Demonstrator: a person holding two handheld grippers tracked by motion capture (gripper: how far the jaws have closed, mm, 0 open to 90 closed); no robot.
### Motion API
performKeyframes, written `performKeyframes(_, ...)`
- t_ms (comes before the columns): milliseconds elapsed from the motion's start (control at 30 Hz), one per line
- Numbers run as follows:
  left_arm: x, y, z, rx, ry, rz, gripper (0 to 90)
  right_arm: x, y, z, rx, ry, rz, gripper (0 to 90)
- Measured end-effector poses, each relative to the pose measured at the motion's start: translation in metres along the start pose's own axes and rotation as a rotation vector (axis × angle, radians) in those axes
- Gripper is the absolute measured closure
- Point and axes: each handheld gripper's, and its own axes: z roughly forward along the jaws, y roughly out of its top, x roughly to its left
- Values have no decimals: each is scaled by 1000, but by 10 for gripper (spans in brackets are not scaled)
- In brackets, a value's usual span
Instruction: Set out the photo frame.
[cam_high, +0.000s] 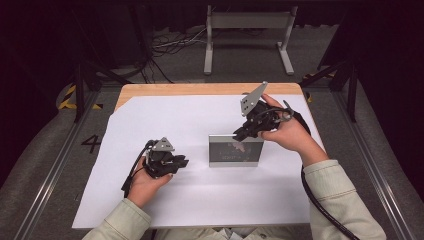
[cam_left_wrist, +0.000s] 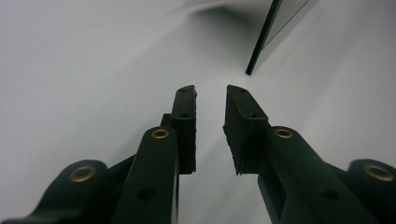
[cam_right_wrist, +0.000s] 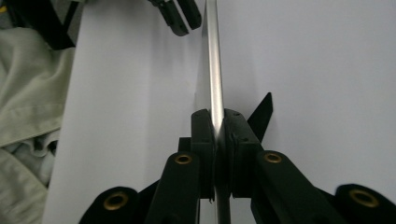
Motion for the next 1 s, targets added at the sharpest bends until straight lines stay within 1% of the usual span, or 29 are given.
performKeyframes(67, 0, 1, 0, 0, 0, 2, 745, 1, -2, 0, -9, -32, 0, 799)
performKeyframes(167, 0, 1, 0, -1, 3, 6, 743, 1, -5, -2, -17, -90, 16, 674)
performKeyframes(200, 0, 1, 0, 0, 4, 6, 743, 1, -5, -2, -17, -90, 16, 674)
performKeyframes(233, 0, 1, 0, 0, 4, 6, 743, 0, -6, -3, -30, -107, 28, 659)
performKeyframes(300, 0, 1, 0, -2, 4, 4, 742, 0, -9, -7, -46, -120, 44, 627)
performKeyframes(333, 0, 1, 0, -3, 5, 5, 742, 0, -11, -10, -61, -143, 60, 569)
performKeyframes(367, 0, 1, 0, -2, 4, 4, 742, 0, -11, -10, -61, -143, 60, 569)
performKeyframes(400, 1, 1, 0, -2, 5, 4, 741, 0, -13, -15, -75, -169, 69, 549)
performKeyframes(600, 1, 1, -2, -4, 9, 6, 739, 3, -22, -28, -102, -193, 101, 514)
performKeyframes(733, 2, 1, -4, -8, 20, 14, 731, 11, -35, -43, -127, -218, 125, 502)
performKeyframes(767, 3, 0, -5, -11, 17, 8, 729, 13, -37, -46, -130, -226, 130, 499)
performKeyframes(833, 4, 0, -6, -13, 19, 10, 725, 14, -40, -48, -132, -231, 131, 495)
performKeyframes(867, 5, -1, -7, -17, 19, 5, 724, 18, -47, -55, -144, -248, 145, 484)
performKeyframes(967, 6, -2, -11, -26, 21, 4, 721, 23, -57, -62, -157, -270, 162, 471)
performKeyframes(1000, 6, -2, -11, -26, 21, 4, 720, 23, -57, -62, -157, -270, 162, 471)
